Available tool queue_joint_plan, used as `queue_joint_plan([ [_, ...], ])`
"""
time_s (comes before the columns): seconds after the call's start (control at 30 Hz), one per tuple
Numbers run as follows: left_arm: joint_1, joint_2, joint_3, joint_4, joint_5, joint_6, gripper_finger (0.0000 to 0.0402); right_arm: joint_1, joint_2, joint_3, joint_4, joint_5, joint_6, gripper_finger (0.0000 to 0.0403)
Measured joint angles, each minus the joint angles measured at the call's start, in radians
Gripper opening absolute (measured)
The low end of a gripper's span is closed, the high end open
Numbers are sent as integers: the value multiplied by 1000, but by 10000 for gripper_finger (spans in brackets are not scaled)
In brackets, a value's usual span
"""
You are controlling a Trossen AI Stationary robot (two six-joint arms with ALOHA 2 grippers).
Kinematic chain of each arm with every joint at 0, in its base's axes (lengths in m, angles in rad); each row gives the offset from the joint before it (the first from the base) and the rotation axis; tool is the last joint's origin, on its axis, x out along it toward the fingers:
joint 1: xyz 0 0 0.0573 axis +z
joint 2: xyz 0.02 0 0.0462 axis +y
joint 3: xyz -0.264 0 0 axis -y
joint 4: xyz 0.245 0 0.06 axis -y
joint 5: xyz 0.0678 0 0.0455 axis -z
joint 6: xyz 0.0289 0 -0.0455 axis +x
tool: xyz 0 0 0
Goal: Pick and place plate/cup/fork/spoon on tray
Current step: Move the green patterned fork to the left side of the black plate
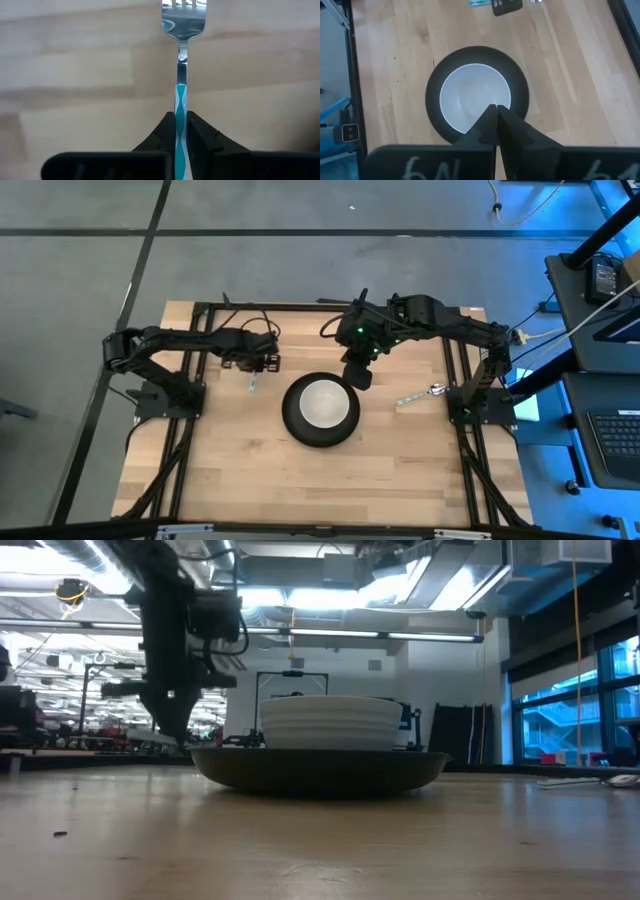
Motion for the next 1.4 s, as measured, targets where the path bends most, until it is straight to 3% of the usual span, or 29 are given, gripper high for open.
queue_joint_plan([
  [0.23, -154, -1, 77, -97, 11, -145, 18, 0, 0, 0, 0, 0, -44, 13],
  [0.77, -531, 1, 81, -86, -39, -688, 21, 0, 0, 0, -1, 0, -125, 13],
  [1.07, -646, 41, 81, -44, -150, -673, 21, 0, 0, 0, -1, 0, -154, 13],
  [1.23, -658, 124, 81, -21, -152, -619, 21, 0, 0, 0, -2, 0, -153, 13],
  [1.4, -658, 158, 81, -23, -192, -659, 21, 0, 0, 0, -3, 0, -149, 13],
])
